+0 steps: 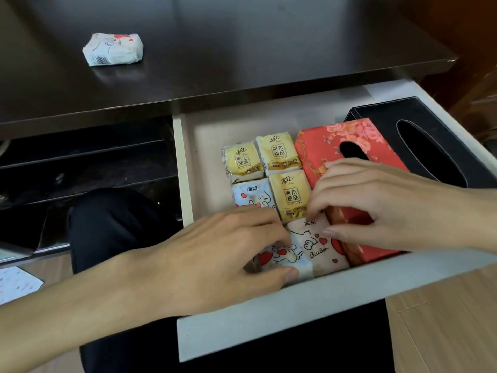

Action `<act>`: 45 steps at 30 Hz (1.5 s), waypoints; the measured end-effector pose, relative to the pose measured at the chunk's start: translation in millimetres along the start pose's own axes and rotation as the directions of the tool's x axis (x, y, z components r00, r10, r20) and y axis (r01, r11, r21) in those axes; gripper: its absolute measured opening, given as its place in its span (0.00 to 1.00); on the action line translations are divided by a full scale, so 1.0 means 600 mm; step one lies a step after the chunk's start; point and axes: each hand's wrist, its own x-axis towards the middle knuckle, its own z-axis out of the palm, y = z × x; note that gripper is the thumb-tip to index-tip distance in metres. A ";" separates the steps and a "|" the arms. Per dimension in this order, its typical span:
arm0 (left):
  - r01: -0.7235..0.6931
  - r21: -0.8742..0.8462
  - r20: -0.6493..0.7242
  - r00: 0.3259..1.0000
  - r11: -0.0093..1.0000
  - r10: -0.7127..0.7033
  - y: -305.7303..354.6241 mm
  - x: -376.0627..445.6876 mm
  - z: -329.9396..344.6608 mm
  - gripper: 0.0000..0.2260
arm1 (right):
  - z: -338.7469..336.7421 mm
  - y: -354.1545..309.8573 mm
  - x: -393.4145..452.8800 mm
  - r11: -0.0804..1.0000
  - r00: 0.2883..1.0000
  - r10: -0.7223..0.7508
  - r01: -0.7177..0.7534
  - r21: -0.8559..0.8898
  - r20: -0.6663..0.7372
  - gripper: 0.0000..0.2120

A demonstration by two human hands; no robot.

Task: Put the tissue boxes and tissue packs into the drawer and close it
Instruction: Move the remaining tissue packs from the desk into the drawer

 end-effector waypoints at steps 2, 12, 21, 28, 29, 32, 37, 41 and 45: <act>0.006 -0.027 -0.005 1.000 1.000 -0.006 0.001 0.001 0.001 0.16 | 0.001 -0.001 0.001 1.000 1.000 -0.024 0.024 0.008 0.000 0.05; -0.029 -0.027 0.023 0.999 0.999 0.030 -0.004 0.029 0.008 0.12 | -0.003 0.022 0.027 0.935 0.986 -0.166 0.155 -0.318 -0.007 0.10; 0.088 0.253 -0.209 0.977 0.963 -0.034 -0.041 0.010 -0.054 0.30 | -0.027 0.005 0.051 0.896 0.993 -0.093 0.050 -0.441 -0.078 0.34; 0.326 0.270 -0.025 0.943 0.906 -0.331 -0.107 0.067 -0.066 0.37 | -0.053 0.047 0.157 0.898 0.990 0.065 -0.113 -0.426 -0.126 0.20; 0.324 0.275 -0.013 0.942 0.905 -0.334 -0.109 0.071 -0.067 0.35 | -0.055 0.054 0.167 0.888 0.989 0.091 -0.134 -0.440 -0.118 0.20; 0.310 0.273 -0.020 0.948 0.911 -0.317 -0.109 0.073 -0.057 0.30 | -0.045 0.063 0.179 0.885 0.989 0.137 -0.149 -0.440 -0.060 0.18; 0.290 0.288 -0.056 0.956 0.913 -0.287 -0.110 0.069 -0.042 0.33 | -0.049 0.060 0.171 0.919 0.984 0.125 -0.164 -0.358 -0.128 0.17; 0.274 0.199 -0.204 0.951 0.941 -0.234 -0.109 0.061 -0.085 0.25 | -0.067 0.041 0.176 0.957 0.950 0.075 -0.154 -0.245 -0.303 0.14; 0.352 0.072 -0.468 0.838 0.933 -0.280 -0.121 0.030 -0.181 0.13 | -0.102 0.004 0.209 0.988 0.855 0.048 -0.117 -0.101 -0.517 0.10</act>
